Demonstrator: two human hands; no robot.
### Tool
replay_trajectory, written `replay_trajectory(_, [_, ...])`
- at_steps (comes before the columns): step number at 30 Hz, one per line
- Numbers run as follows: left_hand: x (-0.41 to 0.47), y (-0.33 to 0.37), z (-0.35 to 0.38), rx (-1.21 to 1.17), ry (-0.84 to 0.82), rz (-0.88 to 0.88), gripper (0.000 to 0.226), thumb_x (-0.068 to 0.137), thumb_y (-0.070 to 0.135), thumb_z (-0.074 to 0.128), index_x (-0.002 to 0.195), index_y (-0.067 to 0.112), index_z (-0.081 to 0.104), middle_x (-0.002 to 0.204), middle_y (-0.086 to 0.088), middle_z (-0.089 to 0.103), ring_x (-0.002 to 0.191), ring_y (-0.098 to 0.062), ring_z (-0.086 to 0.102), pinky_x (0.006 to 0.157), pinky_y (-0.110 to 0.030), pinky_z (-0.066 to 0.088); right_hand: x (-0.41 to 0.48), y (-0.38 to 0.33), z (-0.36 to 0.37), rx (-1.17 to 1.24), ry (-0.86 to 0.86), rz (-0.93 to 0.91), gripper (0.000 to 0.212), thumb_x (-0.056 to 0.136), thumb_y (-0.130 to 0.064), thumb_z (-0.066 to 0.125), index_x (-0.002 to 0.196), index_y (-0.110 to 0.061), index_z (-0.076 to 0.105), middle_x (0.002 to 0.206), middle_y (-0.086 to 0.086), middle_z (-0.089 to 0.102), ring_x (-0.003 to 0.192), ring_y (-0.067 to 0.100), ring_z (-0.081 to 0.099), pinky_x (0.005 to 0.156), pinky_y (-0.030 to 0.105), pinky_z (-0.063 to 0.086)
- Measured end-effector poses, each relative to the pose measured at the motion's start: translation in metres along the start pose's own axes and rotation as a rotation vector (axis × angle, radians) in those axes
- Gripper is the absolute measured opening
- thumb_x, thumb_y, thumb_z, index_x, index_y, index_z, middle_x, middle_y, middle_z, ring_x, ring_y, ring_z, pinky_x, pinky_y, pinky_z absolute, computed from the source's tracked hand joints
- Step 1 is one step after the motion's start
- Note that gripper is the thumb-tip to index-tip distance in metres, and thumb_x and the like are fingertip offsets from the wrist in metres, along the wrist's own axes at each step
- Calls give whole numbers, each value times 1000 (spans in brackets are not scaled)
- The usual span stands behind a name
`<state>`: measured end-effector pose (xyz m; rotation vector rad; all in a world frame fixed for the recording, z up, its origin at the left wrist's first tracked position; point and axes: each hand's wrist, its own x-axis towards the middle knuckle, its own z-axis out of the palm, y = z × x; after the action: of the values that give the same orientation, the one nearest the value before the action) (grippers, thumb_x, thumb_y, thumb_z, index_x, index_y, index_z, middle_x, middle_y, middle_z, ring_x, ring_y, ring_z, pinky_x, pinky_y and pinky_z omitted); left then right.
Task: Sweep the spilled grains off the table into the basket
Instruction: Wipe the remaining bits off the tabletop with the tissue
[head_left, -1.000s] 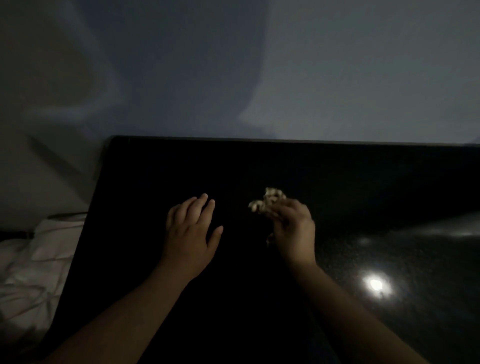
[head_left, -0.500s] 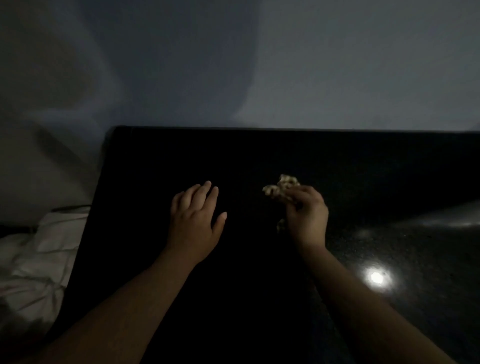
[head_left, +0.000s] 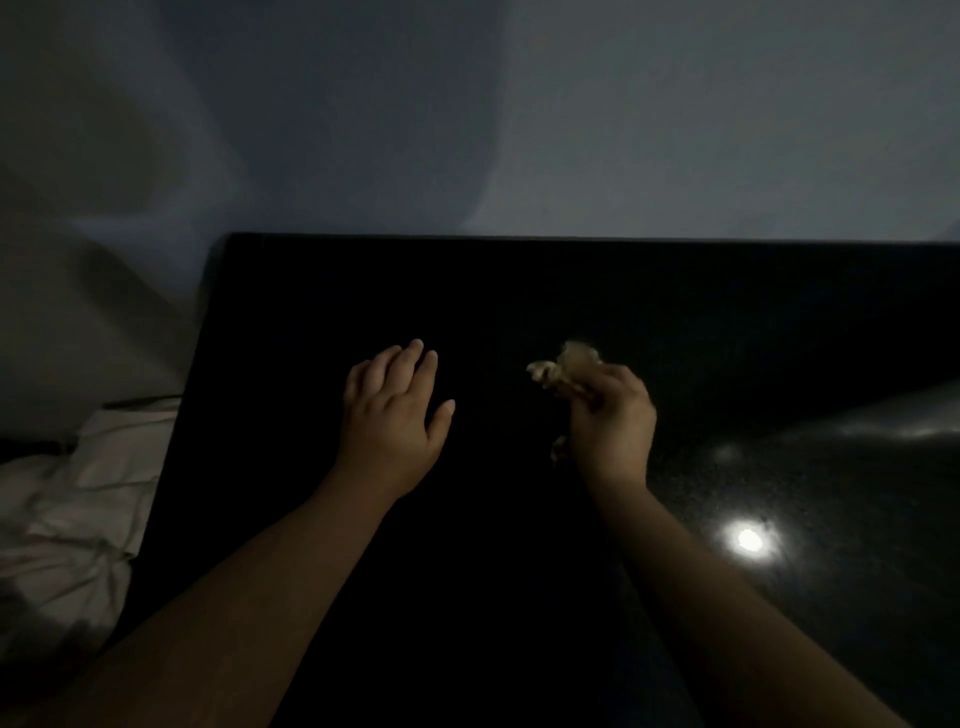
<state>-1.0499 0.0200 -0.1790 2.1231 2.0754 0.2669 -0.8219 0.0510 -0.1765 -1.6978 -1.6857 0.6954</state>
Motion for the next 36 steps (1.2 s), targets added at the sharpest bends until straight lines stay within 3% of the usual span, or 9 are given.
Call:
replay_trajectory(7, [-6,8,-14,-55,-23,-40,61,94,49,40,143,13,37,152,-5,30,139,-25,23,116,-46,16,-85,3,-21,-6,-212,-161,38,80,-3,71,103,-33,71,103,-24,56,100,-1,53,87,8,39])
replay_trajectory(11, [-37,21,-17,-155,-8,-20,72,88,58,27,140,9,42,147,-7,39,136,-27,32,116,-50,17,-48,19,-24,-129,51,-50,27,79,-3,69,99,-20,74,97,-5,64,92,17,61,82,26,48])
replay_trajectory(15, [-46,26,-17,-250,-56,81,74,87,56,19,142,11,41,149,-5,36,138,-24,27,116,-46,18,-21,17,-12,-87,221,133,22,83,-4,66,102,-13,74,98,2,64,93,24,62,83,28,48])
replay_trajectory(18, [-51,27,-10,-206,-137,253,71,90,54,15,146,15,33,154,0,28,142,-16,17,117,-31,1,-50,13,-16,-74,91,3,27,80,-1,68,99,-19,74,97,-10,61,94,16,60,83,25,46])
replay_trajectory(21, [-61,23,-1,-133,-170,293,69,91,53,16,147,17,31,156,3,23,145,-13,10,117,-30,-2,-97,7,-31,-54,-141,-81,38,81,-2,70,100,-34,69,101,-28,55,98,1,55,85,17,43])
replay_trajectory(24, [-70,21,0,-140,-161,270,68,91,53,16,147,17,32,157,4,21,145,-11,7,118,-31,-3,-116,3,-45,45,-248,-46,44,78,2,71,92,-40,69,97,-24,62,96,-2,59,82,13,46])
replay_trajectory(28, [-76,16,3,-232,-135,308,62,95,48,23,146,15,35,155,1,26,145,-12,9,118,-39,4,-69,2,-58,104,18,23,42,80,3,69,88,-38,65,87,-20,62,86,-7,61,74,3,42])
replay_trajectory(33, [-76,15,4,-274,-100,320,59,98,49,24,142,14,41,152,-1,33,144,-15,18,118,-43,12,-20,11,-33,57,-8,90,23,86,-11,68,103,-26,70,98,-17,59,99,5,59,93,32,51])
replay_trajectory(36, [-75,13,5,-266,-123,312,58,96,48,28,142,15,41,153,0,31,144,-14,15,118,-44,12,-52,6,-23,24,-114,29,29,86,-10,66,107,-29,69,107,-16,58,104,6,56,93,25,47])
